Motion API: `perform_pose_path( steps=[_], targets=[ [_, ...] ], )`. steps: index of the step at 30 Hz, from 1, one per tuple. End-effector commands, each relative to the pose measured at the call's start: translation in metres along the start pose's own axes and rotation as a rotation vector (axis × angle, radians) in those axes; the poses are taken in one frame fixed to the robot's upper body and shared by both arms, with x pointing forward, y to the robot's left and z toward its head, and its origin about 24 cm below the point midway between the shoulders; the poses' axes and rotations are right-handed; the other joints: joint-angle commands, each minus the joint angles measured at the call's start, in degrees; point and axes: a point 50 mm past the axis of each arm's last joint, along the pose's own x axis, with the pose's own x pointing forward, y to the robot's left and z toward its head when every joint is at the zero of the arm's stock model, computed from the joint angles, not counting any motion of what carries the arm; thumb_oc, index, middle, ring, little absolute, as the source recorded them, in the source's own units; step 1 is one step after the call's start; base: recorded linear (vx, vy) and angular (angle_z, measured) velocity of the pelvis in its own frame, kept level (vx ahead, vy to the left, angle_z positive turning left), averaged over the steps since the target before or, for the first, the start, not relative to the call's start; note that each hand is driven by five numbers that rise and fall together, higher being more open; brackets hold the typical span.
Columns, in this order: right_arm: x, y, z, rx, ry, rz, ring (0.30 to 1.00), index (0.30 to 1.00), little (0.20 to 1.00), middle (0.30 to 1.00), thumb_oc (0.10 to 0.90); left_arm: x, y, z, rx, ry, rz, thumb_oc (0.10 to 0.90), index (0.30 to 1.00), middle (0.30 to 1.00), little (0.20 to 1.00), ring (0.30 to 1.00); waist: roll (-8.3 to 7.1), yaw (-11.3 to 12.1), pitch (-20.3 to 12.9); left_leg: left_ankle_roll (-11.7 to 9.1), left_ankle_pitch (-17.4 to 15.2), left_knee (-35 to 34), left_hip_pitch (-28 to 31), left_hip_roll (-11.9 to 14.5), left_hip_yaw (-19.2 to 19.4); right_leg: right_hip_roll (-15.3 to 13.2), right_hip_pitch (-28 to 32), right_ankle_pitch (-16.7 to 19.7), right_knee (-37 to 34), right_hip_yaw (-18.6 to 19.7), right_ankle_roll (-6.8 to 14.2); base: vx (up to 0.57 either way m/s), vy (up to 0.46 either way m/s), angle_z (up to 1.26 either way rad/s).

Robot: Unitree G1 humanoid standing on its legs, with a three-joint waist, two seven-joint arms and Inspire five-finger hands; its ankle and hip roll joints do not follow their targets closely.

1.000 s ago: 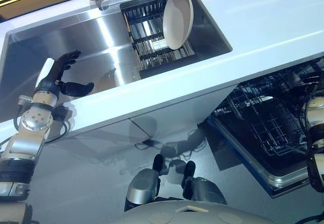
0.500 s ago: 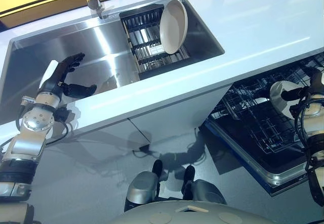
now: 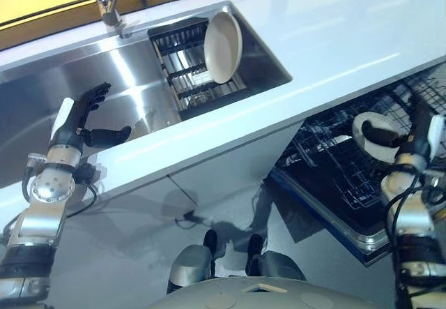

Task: Pick up plates and place into dishwasher.

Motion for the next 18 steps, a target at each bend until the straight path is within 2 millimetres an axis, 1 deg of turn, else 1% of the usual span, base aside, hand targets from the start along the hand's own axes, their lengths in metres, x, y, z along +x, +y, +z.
perform_pose_path(
  steps=[1,3,5,7,9,10,12,14,15,16,18],
  targets=[
    [-0.002,-0.014,0.013,0.055,-0.140,0.002,0.900,0.900,0.900,0.900,0.800,0.001,0.036,0.034,0.084,-0.210,0.197,0.800,0.900,0.900,0.900,0.900,0.17,-3.9,-8.1,-1.3,-3.2,4.1,-2.8,0.2,2.2,-0.6,3.5,-3.5,0.2,0.3,4.1,-0.11,0.118,-0.27],
    [-0.017,-0.001,-0.005,0.119,-0.080,0.063,0.900,0.900,0.900,0.900,0.800,0.004,0.044,0.041,0.116,-0.231,0.236,0.800,0.900,0.900,0.900,0.900,0.43,-5.3,-8.5,-0.9,-3.6,3.7,-2.3,-0.1,3.1,-0.6,3.4,-3.0,-0.3,1.6,4.3,-0.12,0.110,-0.25],
    [-0.032,0.012,-0.017,0.175,-0.036,0.106,0.900,0.900,0.900,0.900,0.800,0.009,0.052,0.048,0.135,-0.246,0.269,0.800,0.900,0.900,0.900,0.900,0.76,-6.4,-8.9,-0.6,-3.8,3.0,-1.7,-0.3,3.9,-0.6,3.2,-2.6,-0.9,2.6,4.5,-0.12,0.104,-0.28],
    [-0.041,0.024,-0.022,0.257,0.007,0.134,0.900,0.900,0.900,0.900,0.800,0.014,0.061,0.055,0.151,-0.253,0.292,0.800,0.900,0.900,0.900,0.900,1.20,-7.2,-9.4,-0.4,-3.8,2.2,-1.4,-0.4,4.6,-0.5,2.9,-2.3,-1.4,3.3,4.7,-0.11,0.098,-0.29],
    [-0.048,0.033,-0.023,0.337,0.021,0.156,0.900,0.900,0.900,0.900,0.800,0.020,0.067,0.060,0.160,-0.261,0.306,0.800,0.900,0.900,0.900,0.900,1.61,-7.7,-9.7,-0.4,-3.8,1.5,-1.2,-0.5,5.1,-0.4,2.7,-2.0,-1.8,3.8,4.8,-0.09,0.089,-0.33],
    [-0.051,0.038,-0.020,0.388,0.015,0.154,0.900,0.900,0.900,0.900,0.800,0.023,0.070,0.063,0.171,-0.263,0.313,0.800,0.900,0.900,0.900,0.900,1.91,-8.1,-10.0,-0.3,-3.7,0.9,-1.0,-0.6,5.4,-0.4,2.6,-1.8,-2.3,4.1,4.8,-0.08,0.095,-0.32],
    [-0.055,0.044,-0.014,0.418,-0.015,0.159,0.900,0.900,0.900,0.900,0.800,0.028,0.072,0.067,0.175,-0.265,0.320,0.800,0.900,0.900,0.900,0.900,2.28,-8.4,-10.2,-0.2,-3.6,0.3,-0.7,-0.7,5.9,-0.4,2.6,-1.5,-2.8,4.3,5.0,-0.06,0.081,-0.20],
    [-0.058,0.051,0.004,0.459,-0.093,0.148,0.900,0.900,0.900,0.900,0.800,0.036,0.074,0.072,0.191,-0.265,0.325,0.800,0.900,0.900,0.900,0.900,2.89,-8.9,-10.7,-0.1,-3.6,-0.5,-0.4,-0.9,6.6,-0.4,2.3,-1.1,-3.4,4.6,5.2,-0.06,0.096,-0.16],
    [-0.058,0.052,0.006,0.461,-0.106,0.143,0.900,0.900,0.900,0.900,0.800,0.037,0.074,0.073,0.198,-0.264,0.325,0.800,0.900,0.900,0.900,0.900,2.95,-9.0,-10.8,0.0,-3.6,-0.6,-0.3,-0.9,6.7,-0.4,2.3,-1.0,-3.6,4.7,5.2,-0.05,0.098,-0.10],
    [-0.059,0.053,0.014,0.468,-0.147,0.142,0.900,0.900,0.900,0.900,0.800,0.042,0.075,0.075,0.222,-0.257,0.326,0.800,0.900,0.900,0.900,0.900,3.21,-9.3,-11.0,0.1,-3.8,-0.8,-0.2,-1.0,7.2,-0.4,2.2,-0.9,-3.8,4.8,5.3,-0.03,0.076,-0.06],
    [-0.057,0.053,0.024,0.459,-0.200,0.137,0.900,0.900,0.900,0.900,0.800,0.046,0.077,0.077,0.257,-0.250,0.327,0.800,0.900,0.900,0.900,0.900,3.38,-9.6,-11.3,0.2,-4.1,-0.7,-0.2,-1.2,7.9,-0.4,2.0,-0.8,-4.0,5.0,5.5,-0.02,0.071,-0.07]
  ],
)
